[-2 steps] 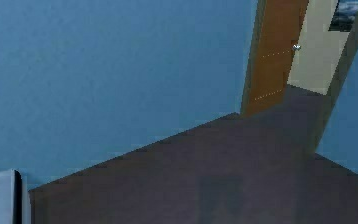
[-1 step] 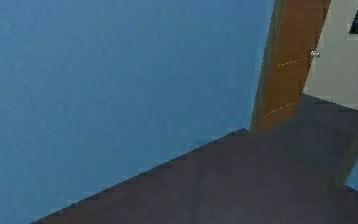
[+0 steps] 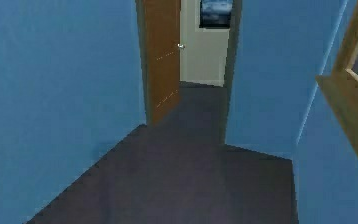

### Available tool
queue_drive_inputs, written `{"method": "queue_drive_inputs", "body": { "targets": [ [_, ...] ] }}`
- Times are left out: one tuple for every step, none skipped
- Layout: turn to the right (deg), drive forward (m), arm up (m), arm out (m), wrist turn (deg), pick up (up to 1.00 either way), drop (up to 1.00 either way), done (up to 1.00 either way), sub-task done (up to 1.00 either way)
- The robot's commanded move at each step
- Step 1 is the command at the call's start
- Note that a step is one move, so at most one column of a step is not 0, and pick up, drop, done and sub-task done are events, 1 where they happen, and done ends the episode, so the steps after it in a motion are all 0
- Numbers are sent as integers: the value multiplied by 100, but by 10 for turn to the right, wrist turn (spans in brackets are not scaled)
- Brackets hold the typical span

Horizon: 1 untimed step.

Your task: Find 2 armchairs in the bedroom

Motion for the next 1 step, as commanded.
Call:
{"method": "queue_drive_inputs", "body": {
  "targets": [
    [0,100,0,0,0,0,0,0,0]
  ]
}}
